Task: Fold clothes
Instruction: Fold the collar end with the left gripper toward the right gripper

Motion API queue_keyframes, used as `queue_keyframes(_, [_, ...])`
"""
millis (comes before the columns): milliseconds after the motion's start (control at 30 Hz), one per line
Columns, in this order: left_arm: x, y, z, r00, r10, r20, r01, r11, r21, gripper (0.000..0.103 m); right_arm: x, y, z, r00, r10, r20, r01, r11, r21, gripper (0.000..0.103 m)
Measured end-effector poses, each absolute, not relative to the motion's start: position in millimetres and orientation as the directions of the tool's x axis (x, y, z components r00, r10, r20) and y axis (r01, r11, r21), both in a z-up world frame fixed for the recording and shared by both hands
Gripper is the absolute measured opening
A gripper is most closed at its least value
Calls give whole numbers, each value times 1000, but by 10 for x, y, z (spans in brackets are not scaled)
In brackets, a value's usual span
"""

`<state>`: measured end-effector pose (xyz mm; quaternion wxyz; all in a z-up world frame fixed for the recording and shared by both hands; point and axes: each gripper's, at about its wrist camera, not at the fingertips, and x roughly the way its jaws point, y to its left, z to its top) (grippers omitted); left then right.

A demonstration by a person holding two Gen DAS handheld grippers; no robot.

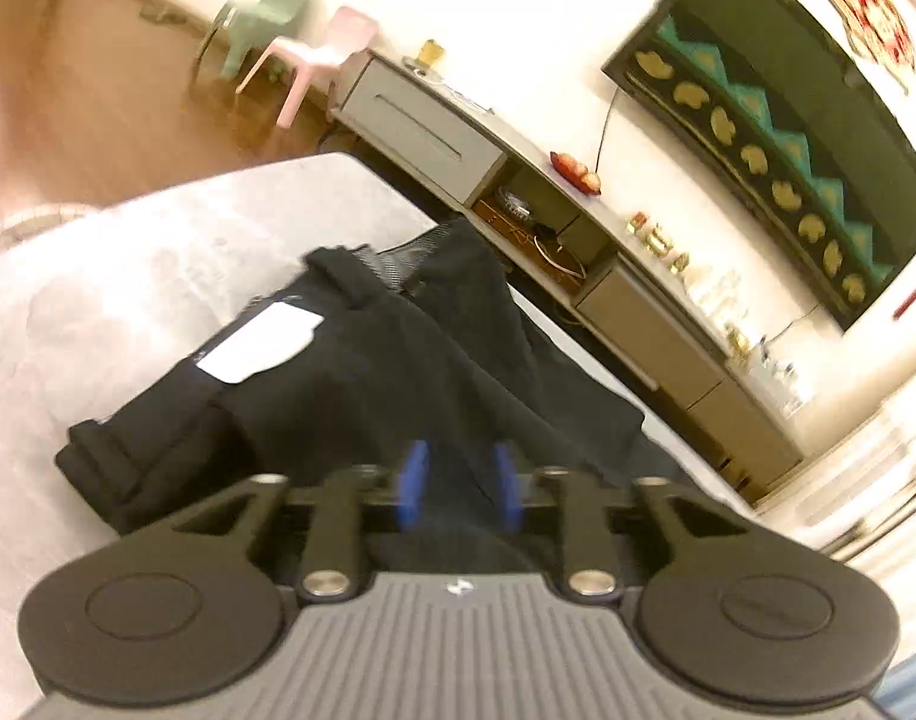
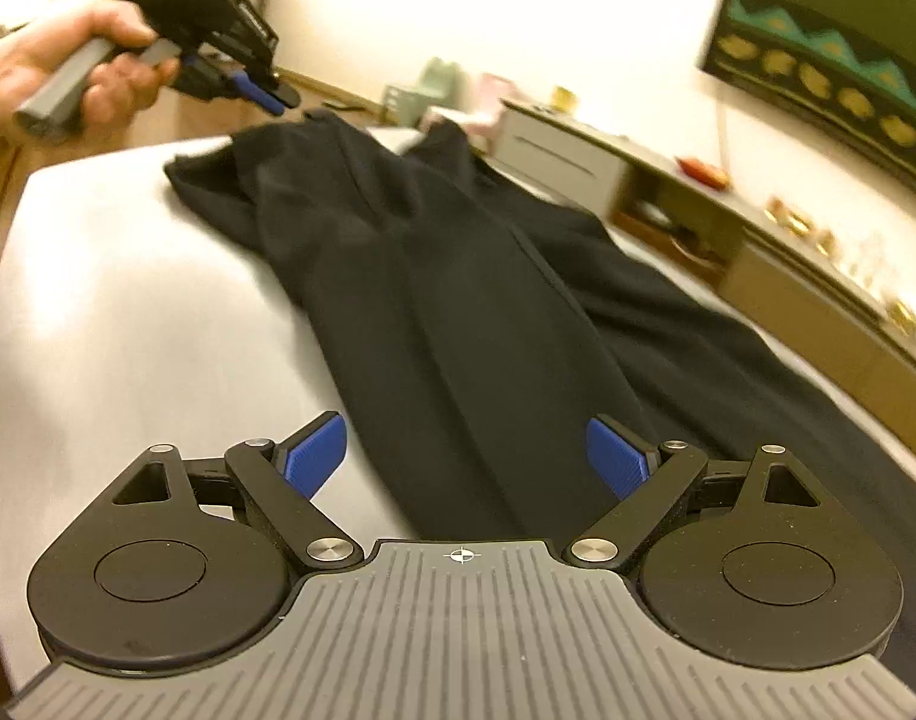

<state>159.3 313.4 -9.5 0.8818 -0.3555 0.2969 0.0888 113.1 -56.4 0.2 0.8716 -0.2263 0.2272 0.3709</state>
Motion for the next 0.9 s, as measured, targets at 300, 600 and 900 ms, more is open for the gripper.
queue_keyframes(300, [1726,3088,-158,793,-141,-592,-317,734,-600,52,2161,771,-277,495,484,-722,-807,563,-175,2])
queue_keyframes(600, [1941,2800,-148,774,-213,-596,-219,793,-568,68,711,393,513,620,643,-450,-784,485,-387,0])
queue_keyframes(900, [1807,2906,-216,787,-164,-595,-309,729,-610,69,1021,527,203,709,548,-444,-705,524,-479,69])
